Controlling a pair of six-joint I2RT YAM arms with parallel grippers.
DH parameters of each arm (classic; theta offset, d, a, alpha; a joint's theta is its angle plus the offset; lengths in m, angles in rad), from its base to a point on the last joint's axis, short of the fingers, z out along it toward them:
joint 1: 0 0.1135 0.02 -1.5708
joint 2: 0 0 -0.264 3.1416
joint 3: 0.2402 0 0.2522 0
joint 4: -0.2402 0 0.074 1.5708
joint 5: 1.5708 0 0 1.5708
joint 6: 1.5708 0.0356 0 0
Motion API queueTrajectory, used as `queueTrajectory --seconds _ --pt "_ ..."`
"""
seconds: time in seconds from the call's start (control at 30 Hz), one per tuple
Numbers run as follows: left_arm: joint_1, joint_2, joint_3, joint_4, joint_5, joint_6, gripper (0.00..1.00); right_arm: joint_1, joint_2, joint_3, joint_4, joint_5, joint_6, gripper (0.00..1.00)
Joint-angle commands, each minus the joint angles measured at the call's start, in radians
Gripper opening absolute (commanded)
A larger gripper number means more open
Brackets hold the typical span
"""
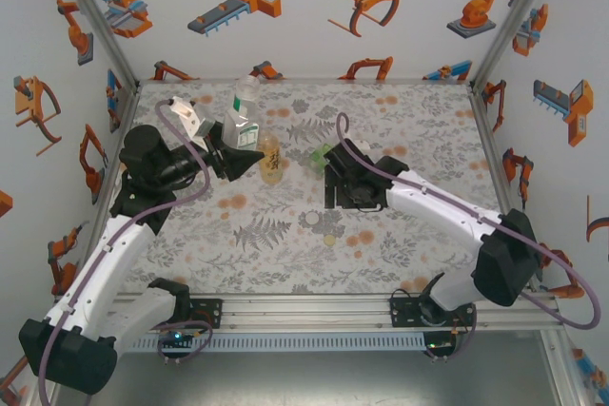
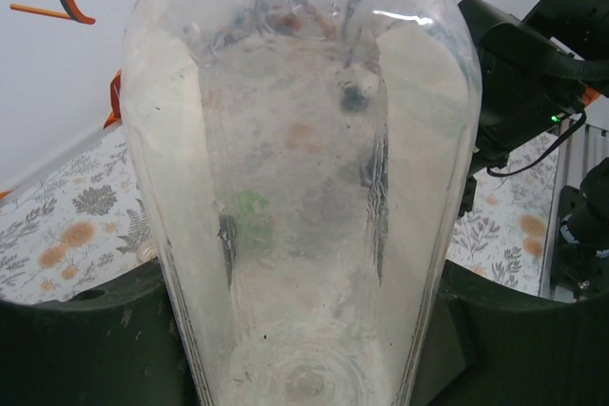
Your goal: Screw on the bottle caps
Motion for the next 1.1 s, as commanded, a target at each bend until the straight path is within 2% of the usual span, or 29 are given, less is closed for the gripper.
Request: queueTrajectory --seconds 0.0,0.23,0.43,1.07 --pt "0.006 -0.021 -0.014 0.017 0.009 0.011 0.17 0.032 0.052 0.063 -0.01 0.039 0.014 0.65" --pt "0.014 -0.031 -0.021 0.018 -0.003 0.013 0.2 0.092 0.198 0.167 -0.011 0.04 -0.012 0.67" --pt "0.013 -0.036 -0.028 0.022 -0.019 0.017 0.22 0.103 0.292 0.177 0.064 -0.022 -0.005 0.67" --pt "0.015 -0.034 -0.037 0.041 -0.027 0.006 0.24 0.106 0.443 0.152 0.139 -0.047 0.024 0.56"
